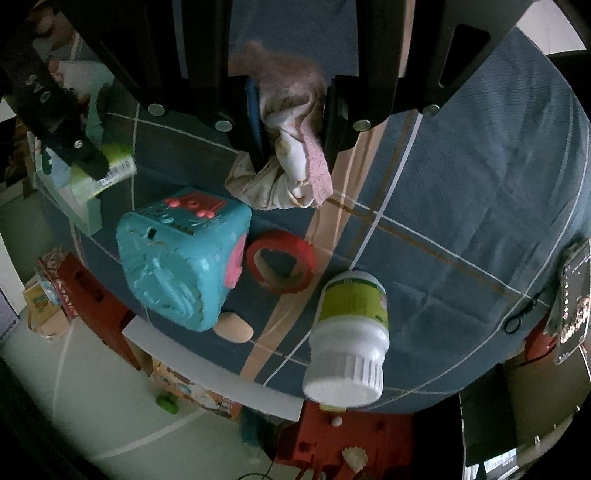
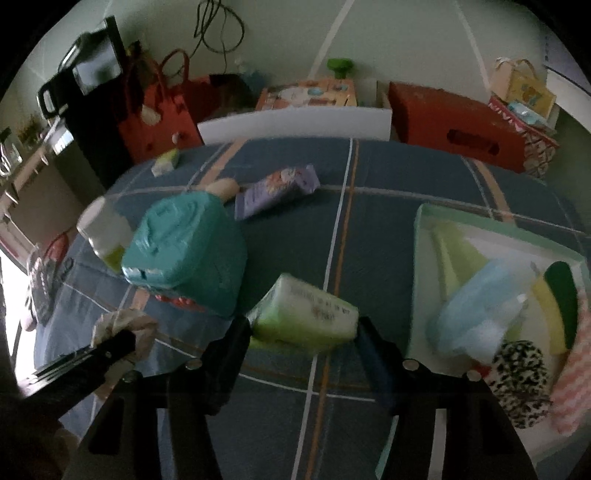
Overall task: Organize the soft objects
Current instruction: 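Grasp the green tissue pack with the right tool while the left tool holds the pink cloth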
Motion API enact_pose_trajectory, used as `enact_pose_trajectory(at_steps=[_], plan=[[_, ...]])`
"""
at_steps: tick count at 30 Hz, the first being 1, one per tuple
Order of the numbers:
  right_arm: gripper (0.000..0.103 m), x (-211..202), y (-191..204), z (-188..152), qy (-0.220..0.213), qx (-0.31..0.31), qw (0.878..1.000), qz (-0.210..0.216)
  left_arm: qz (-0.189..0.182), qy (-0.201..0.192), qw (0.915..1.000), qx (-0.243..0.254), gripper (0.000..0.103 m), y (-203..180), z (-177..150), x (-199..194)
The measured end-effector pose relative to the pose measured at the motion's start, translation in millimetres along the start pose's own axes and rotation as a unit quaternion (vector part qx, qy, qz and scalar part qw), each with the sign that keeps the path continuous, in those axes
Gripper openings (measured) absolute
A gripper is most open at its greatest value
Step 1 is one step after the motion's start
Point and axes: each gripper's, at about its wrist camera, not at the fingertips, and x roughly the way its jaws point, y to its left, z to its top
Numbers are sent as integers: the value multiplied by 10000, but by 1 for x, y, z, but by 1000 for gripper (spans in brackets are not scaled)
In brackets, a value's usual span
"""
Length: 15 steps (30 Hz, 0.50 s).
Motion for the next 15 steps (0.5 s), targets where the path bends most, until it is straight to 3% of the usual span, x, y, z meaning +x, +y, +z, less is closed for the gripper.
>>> enact_pose_trajectory(at_steps=[2, 3, 7, 15], plan=[[47, -11, -2, 2, -149, 53, 9999, 29, -28, -69, 10000, 3, 29, -1, 1, -6], [46, -15, -3, 2, -209, 74, 9997, 34, -57, -118, 9999, 17, 29, -2, 0, -10], [46, -22, -8, 4, -291, 109, 9995, 7, -110, -249, 9995, 156, 29, -11, -1, -20], [46, -14, -22, 0, -79, 250, 9995, 169, -112, -22, 9998, 181, 29, -12, -6, -9]])
